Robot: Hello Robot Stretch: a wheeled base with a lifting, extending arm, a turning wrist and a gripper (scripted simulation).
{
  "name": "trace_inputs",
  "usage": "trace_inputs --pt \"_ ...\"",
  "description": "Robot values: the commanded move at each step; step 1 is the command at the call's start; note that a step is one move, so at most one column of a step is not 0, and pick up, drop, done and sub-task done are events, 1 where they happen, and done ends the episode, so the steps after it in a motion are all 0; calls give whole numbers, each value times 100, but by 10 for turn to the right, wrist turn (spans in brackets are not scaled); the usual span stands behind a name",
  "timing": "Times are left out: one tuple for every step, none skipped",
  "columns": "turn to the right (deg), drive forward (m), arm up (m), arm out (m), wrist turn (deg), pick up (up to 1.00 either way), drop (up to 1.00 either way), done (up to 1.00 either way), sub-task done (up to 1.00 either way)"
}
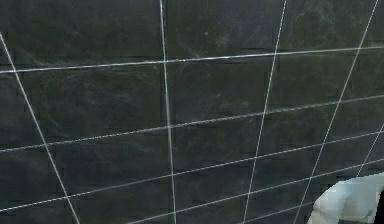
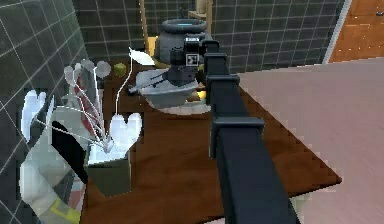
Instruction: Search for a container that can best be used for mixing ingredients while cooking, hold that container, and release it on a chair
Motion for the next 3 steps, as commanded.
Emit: trace_inputs --pt "0 0 0 0 -450 0 0 0 0" --pt "0 0 0 0 -390 0 0 0 0" --pt "0 0 0 -40 0 0 0 0 0"
